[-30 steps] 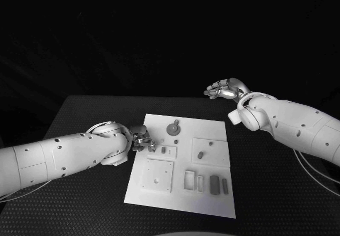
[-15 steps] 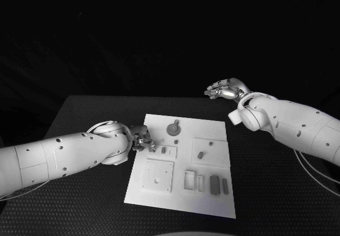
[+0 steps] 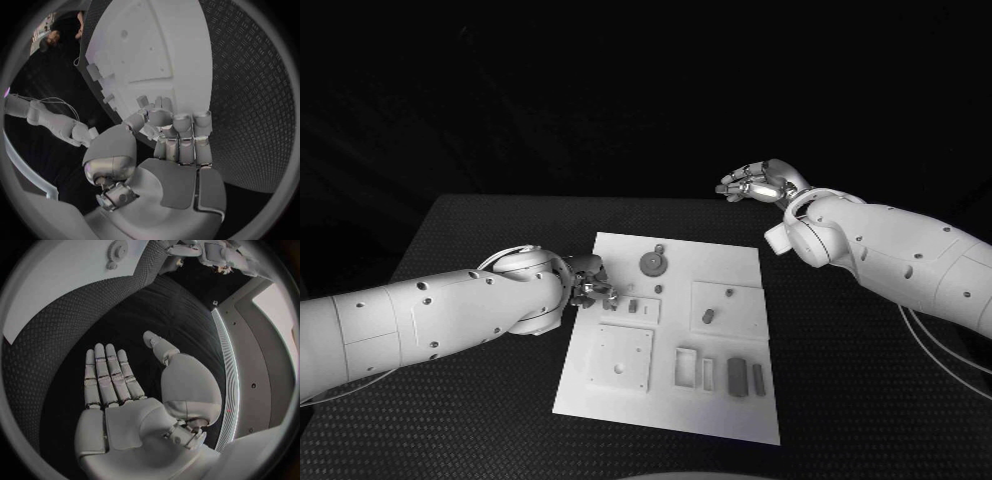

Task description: Assemble the parts on the task board

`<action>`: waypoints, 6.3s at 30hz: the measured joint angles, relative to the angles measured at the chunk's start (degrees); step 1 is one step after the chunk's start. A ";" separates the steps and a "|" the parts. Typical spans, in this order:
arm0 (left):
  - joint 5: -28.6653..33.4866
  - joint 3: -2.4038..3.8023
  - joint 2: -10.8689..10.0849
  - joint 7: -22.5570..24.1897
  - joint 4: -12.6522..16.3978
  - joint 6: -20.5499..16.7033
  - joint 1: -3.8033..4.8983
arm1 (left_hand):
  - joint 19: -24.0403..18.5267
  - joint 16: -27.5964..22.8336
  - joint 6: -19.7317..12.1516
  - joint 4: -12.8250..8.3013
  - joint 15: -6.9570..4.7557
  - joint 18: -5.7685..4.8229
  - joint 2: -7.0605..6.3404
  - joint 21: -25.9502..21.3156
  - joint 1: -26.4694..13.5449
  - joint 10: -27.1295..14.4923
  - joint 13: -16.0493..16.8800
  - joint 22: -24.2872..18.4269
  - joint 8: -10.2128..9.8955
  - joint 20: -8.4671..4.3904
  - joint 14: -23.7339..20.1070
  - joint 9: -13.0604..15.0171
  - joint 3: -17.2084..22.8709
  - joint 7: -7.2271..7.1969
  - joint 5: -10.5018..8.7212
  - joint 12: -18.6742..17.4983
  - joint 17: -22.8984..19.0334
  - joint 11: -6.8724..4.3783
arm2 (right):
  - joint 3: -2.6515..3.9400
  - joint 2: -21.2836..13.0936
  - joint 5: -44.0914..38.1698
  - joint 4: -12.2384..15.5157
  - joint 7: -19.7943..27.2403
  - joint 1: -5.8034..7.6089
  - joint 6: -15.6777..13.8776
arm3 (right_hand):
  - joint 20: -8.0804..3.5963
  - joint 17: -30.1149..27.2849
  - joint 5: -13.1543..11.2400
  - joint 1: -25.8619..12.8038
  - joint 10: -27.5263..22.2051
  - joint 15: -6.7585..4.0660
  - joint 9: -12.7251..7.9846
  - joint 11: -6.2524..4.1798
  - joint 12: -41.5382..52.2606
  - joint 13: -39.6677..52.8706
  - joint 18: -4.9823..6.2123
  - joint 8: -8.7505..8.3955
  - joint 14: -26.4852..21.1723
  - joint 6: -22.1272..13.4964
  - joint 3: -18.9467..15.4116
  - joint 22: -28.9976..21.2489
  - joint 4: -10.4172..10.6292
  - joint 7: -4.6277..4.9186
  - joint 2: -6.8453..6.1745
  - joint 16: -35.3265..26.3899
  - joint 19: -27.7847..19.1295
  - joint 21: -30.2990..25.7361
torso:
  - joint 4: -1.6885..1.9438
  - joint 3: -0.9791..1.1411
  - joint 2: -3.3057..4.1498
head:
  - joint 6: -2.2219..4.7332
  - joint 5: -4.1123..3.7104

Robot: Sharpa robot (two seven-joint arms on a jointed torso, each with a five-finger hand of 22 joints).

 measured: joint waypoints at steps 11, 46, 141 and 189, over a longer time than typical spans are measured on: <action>-0.26 -0.04 0.49 -0.32 -0.03 1.01 0.00 | 0.00 0.41 0.59 1.42 -0.33 0.00 -0.53 0.41 -0.52 0.20 -0.28 -0.37 1.37 0.00 0.33 0.40 -0.80 -0.37 -0.22 0.33 0.08 -0.20 | 0.00 0.02 0.00 0.00 0.00 0.00 0.00 | 0.00 -0.06 0.00 0.00 0.00 0.00 0.00 0.00 0.00 0.00 0.00 0.00 0.00 0.00 0.00 0.05 0.00 0.00 0.00 0.00 0.00 0.00 | -0.02 0.00 0.00 | -0.07 0.05; -0.55 0.16 -0.49 0.23 1.01 0.19 -0.58 | 0.00 0.67 1.68 1.27 -1.01 0.92 -1.03 0.89 -1.02 0.31 -0.72 -0.66 2.29 0.00 1.23 0.54 -0.42 -1.31 0.56 0.83 0.18 -0.58 | 0.00 0.03 0.00 -0.03 0.01 -0.20 0.00 | 0.00 -0.17 0.00 0.00 0.00 -0.02 -0.04 0.00 0.00 0.01 -0.01 0.00 -0.38 0.00 0.00 0.13 0.00 0.00 0.00 0.00 0.00 -0.22 | 0.00 -0.08 0.00 | 0.01 -0.15; -2.24 0.83 1.31 -0.57 -1.23 2.32 -0.37 | 0.00 0.66 1.82 1.87 -1.31 0.91 -0.97 1.33 -0.95 0.38 -1.25 -1.29 2.84 0.00 1.31 0.36 -0.85 -1.45 -1.10 1.49 0.14 -0.65 | 0.00 0.13 0.00 -0.11 0.01 -0.32 0.08 | 0.00 -0.38 0.00 0.00 0.00 -0.03 -0.17 0.00 0.00 0.01 0.00 0.00 -0.37 0.00 -0.16 0.38 0.16 0.00 0.00 0.00 0.00 -0.45 | -0.01 0.03 -0.01 | -0.35 -0.32; -3.93 1.02 1.27 -0.85 -1.32 3.80 -0.28 | -0.21 1.12 1.82 1.16 -1.12 0.91 -1.03 2.00 -0.41 0.39 -1.83 -1.90 3.73 0.21 1.55 -0.07 -0.80 -1.45 3.23 2.20 0.21 -0.66 | 0.00 0.20 0.01 -0.19 0.01 -0.43 0.16 | 0.21 -0.53 0.00 0.00 0.00 -0.03 -0.25 0.00 -0.22 0.01 0.00 0.00 -0.37 0.00 -0.16 0.47 0.16 0.00 0.00 0.21 -0.22 -0.67 | 0.02 -0.04 -0.02 | -0.58 -0.38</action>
